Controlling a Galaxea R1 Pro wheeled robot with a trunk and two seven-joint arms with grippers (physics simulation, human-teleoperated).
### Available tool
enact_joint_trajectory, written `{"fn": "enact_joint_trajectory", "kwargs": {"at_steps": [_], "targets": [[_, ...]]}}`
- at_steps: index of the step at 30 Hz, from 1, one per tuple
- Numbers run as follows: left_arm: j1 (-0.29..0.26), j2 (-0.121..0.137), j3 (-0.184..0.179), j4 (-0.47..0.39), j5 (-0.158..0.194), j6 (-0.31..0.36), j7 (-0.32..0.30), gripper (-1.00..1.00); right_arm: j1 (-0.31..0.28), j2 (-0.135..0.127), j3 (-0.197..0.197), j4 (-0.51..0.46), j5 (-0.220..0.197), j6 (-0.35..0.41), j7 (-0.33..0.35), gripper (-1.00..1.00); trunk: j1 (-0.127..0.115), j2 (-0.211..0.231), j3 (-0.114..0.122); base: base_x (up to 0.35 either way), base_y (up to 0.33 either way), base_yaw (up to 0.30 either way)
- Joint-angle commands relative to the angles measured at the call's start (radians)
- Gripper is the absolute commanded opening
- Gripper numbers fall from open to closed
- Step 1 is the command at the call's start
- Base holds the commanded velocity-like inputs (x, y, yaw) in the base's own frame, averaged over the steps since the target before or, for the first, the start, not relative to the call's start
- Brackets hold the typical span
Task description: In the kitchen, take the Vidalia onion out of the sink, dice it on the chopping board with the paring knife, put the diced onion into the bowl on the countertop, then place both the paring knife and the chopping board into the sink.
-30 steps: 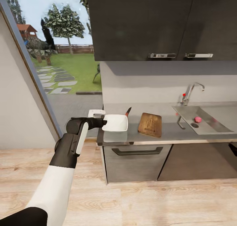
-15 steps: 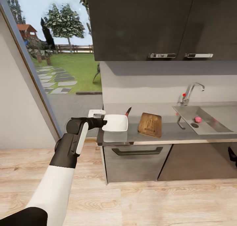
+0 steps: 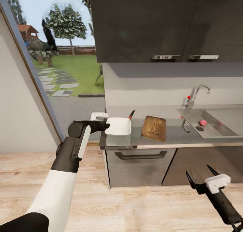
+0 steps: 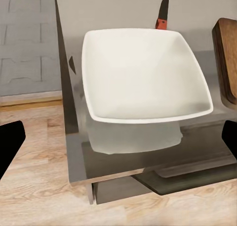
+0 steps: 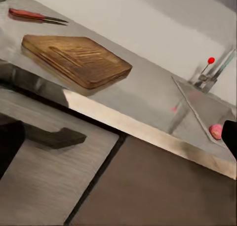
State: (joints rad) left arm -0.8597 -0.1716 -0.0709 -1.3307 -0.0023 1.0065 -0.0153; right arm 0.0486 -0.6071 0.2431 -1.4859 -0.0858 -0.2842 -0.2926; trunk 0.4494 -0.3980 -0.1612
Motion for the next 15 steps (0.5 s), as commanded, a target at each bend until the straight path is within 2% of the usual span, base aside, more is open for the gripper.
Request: {"fn": "enact_joint_trajectory", "kwargs": {"at_steps": [1, 2, 3, 4, 5, 6, 7, 8, 13, 15], "targets": [[-0.001, 0.0, 0.0, -0.001, -0.001, 0.004, -0.002, 1.0, -0.005, 0.03, 0.006, -0.001, 0.029, -0.005, -0.004, 1.0, 0.001, -0.002, -0.002, 0.0, 0.0, 0.0], [-0.001, 0.0, 0.0, -0.001, -0.001, 0.004, -0.002, 1.0, -0.037, 0.153, 0.014, -0.001, 0.165, -0.004, -0.006, 1.0, 0.001, -0.002, -0.002, 0.0, 0.0, 0.0], [-0.001, 0.0, 0.0, -0.001, -0.001, 0.004, -0.002, 1.0, -0.048, 0.184, 0.015, -0.001, 0.192, -0.004, -0.006, 1.0, 0.001, -0.002, -0.002, 0.0, 0.0, 0.0], [-0.001, 0.0, 0.0, -0.001, -0.001, 0.004, -0.002, 1.0, -0.067, 0.242, 0.016, -0.001, 0.232, -0.003, -0.007, 1.0, 0.001, -0.002, -0.002, 0.0, 0.0, 0.0], [-0.001, 0.0, 0.0, -0.001, -0.001, 0.004, -0.002, 1.0, -0.078, 0.267, 0.017, -0.001, 0.246, -0.002, -0.007, 1.0, 0.001, -0.002, -0.002, 0.0, 0.0, 0.0], [-0.001, 0.0, 0.0, -0.001, -0.001, 0.004, -0.002, 1.0, -0.099, 0.304, 0.017, -0.001, 0.266, -0.001, -0.008, 1.0, 0.001, -0.002, -0.002, 0.0, 0.0, 0.0], [-0.001, 0.0, 0.0, -0.001, -0.001, 0.004, -0.002, 1.0, -0.111, 0.317, 0.017, -0.001, 0.273, 0.0, -0.008, 1.0, 0.001, -0.002, -0.002, 0.0, 0.0, 0.0], [-0.001, 0.0, 0.0, -0.001, -0.001, 0.004, -0.002, 1.0, -0.176, 0.352, 0.017, -0.001, 0.292, 0.005, -0.005, 1.0, 0.001, -0.002, -0.002, 0.0, 0.0, 0.0], [-0.001, 0.0, 0.0, -0.001, -0.001, 0.004, -0.002, 1.0, -0.231, 0.369, 0.015, -0.001, 0.276, 0.033, 0.006, 1.0, 0.001, -0.002, -0.002, 0.0, 0.0, 0.0], [-0.001, 0.0, 0.0, -0.001, -0.001, 0.004, -0.002, 1.0, -0.277, 0.374, 0.015, -0.001, 0.225, 0.106, 0.015, 1.0, 0.001, -0.002, -0.002, 0.0, 0.0, 0.0]]}}
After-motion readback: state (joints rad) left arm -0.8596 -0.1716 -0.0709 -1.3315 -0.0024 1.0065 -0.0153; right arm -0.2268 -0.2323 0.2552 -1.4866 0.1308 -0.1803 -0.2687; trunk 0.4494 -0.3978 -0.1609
